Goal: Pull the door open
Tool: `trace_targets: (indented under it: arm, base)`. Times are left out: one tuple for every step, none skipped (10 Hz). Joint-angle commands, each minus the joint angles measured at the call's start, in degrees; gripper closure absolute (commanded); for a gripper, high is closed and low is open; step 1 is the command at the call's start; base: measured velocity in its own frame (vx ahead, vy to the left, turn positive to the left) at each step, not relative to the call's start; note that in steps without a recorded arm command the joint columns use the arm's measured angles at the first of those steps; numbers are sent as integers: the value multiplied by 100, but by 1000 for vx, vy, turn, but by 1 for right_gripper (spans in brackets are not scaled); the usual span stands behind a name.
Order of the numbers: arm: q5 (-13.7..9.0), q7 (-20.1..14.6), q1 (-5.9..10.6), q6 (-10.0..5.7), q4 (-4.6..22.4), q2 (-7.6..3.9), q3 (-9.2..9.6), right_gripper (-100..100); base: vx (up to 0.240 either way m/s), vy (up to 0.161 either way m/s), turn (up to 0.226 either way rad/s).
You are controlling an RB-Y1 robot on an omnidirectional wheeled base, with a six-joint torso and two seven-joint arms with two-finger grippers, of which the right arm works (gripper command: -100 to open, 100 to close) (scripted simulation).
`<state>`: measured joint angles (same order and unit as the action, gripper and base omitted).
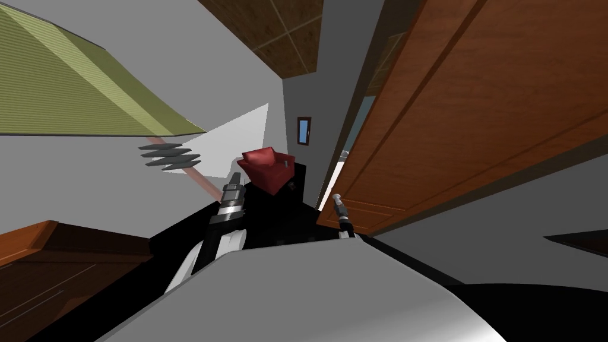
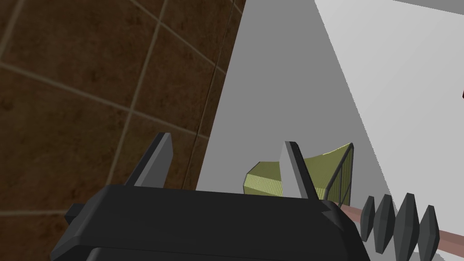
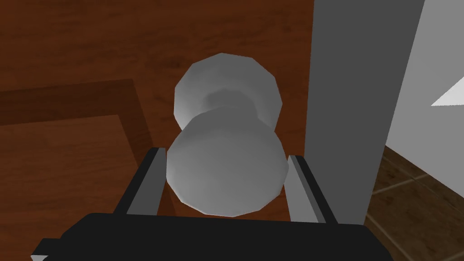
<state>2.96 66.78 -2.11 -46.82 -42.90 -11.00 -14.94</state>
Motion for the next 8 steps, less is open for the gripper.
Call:
trace_targets:
  arm:
    - [-52, -286, -18, 10, -27, 13, 50, 100]
    - [-95, -446, -15, 8, -24, 6, 77, 100]
    - [-95, -481, -15, 8, -24, 6, 77, 100]
    - [-144, -688, -10, 6, -21, -3, 106, 100]
    - [-193, -842, -6, 3, -19, -11, 135, 100]
    - [-193, -895, -6, 3, -19, -11, 135, 100]
    - [-242, -1101, -2, 0, -16, -20, 165, 100]
    - [-291, -1250, 2, -2, -13, -28, 194, 100]
  base:
    - [-29, -9, 25]
    - [-30, -11, 26]
    - [-20, -5, 10]
    - [-22, -4, 22]
    - [-29, -10, 27]
    - [-23, -9, 20]
    - [-20, -9, 23]
    - [-25, -10, 31]
